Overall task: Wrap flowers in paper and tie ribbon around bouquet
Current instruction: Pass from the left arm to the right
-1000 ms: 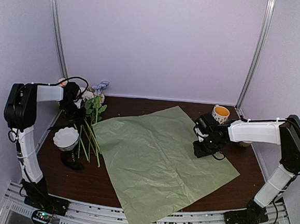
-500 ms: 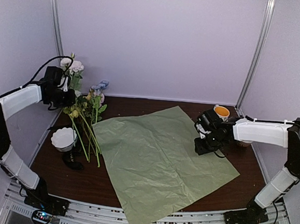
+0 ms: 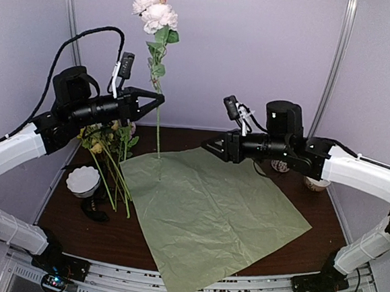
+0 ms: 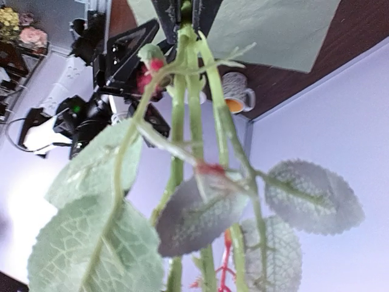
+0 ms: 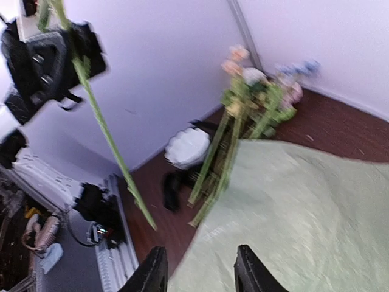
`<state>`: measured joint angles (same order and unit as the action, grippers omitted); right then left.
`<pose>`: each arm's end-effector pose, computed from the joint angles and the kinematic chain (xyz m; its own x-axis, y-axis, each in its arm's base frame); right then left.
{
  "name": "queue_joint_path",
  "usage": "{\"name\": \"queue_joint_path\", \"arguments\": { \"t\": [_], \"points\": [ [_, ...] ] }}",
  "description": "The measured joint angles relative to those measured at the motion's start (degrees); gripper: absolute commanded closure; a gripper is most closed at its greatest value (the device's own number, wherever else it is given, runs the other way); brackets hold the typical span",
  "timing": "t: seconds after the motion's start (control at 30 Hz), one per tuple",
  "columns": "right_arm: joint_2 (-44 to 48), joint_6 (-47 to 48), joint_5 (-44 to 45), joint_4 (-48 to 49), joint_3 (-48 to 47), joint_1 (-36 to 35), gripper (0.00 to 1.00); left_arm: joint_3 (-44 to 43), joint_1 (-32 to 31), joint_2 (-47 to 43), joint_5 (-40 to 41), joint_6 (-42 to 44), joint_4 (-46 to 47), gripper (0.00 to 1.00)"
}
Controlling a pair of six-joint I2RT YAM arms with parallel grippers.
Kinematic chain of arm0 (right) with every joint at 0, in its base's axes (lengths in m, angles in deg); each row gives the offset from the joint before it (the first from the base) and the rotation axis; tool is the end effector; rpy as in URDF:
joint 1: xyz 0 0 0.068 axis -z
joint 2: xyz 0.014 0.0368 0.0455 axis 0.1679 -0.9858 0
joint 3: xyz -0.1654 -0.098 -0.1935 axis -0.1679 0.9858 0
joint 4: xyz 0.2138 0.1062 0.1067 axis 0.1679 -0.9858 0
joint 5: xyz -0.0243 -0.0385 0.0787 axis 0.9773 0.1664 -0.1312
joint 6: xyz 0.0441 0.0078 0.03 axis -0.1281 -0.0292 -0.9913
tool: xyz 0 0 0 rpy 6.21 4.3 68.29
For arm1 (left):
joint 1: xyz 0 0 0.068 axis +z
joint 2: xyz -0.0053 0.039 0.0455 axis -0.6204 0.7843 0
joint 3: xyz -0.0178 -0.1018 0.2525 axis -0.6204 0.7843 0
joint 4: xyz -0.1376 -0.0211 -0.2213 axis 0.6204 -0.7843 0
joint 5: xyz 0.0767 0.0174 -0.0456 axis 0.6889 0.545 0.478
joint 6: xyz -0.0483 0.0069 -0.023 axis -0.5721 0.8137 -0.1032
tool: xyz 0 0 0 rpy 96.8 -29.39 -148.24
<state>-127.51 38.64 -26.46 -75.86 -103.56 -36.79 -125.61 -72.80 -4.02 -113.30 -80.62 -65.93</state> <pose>0.2150 0.2496 0.3469 -0.5119 -0.1017 -0.8530 -0.8191 0.3569 0.4490 0.2189 -0.1719 0.4121 -0.3129 -0.1843 -0.9317 0.8469 0.3900 -0.3616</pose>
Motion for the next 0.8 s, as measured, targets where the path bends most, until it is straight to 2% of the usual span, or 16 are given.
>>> {"name": "queue_joint_path", "arguments": {
  "t": [0.1,0.27,0.33,0.5,0.53,0.6,0.63,0.67,0.7,0.73,0.8],
  "points": [
    [-1.88,-0.37,-2.64,5.70,-5.64,-4.90,0.51,0.00,-4.76,1.75,-4.15,-3.02,7.74,1.00],
    [-3.50,-1.25,-3.80,12.81,-8.37,-8.26,0.53,-0.02,-7.87,5.57,-7.63,-6.95,15.47,1.00],
    [-4.11,-1.53,-3.74,13.88,-8.37,-8.37,0.62,-0.02,-8.68,6.71,-8.20,-7.65,16.46,1.00],
    [-5.75,-2.54,-2.95,14.75,-8.35,-8.50,0.97,-0.02,-9.90,8.15,-9.05,-8.90,17.79,1.00],
    [-5.86,-2.71,-3.17,14.82,-8.31,-8.52,1.00,-0.02,-9.92,8.22,-8.94,-8.98,17.79,1.00],
    [-5.81,-3.10,-2.62,15.10,-8.09,-8.76,1.00,-0.02,-9.84,8.28,-9.18,-9.55,17.75,1.00],
    [-5.73,-2.93,-2.25,15.34,-7.89,-8.81,1.00,-0.02,-9.86,8.28,-9.16,-9.62,17.66,0.96],
    [-5.53,-3.04,-1.92,15.63,-7.52,-8.81,1.00,-0.02,-9.90,8.28,-8.94,-9.55,17.55,0.76],
    [-5.31,-3.30,-1.22,15.63,-7.13,-8.85,1.00,-0.04,-9.90,8.28,-8.44,-9.46,16.92,0.45],
    [-5.14,-3.78,-0.44,15.39,-6.67,-8.90,1.00,-0.11,-9.99,8.28,-7.56,-8.96,15.87,0.32],
    [-4.92,-5.77,2.05,14.21,-5.97,-8.72,1.00,-0.96,-10.14,8.28,-4.63,-8.07,11.82,0.25]
  ]
}}
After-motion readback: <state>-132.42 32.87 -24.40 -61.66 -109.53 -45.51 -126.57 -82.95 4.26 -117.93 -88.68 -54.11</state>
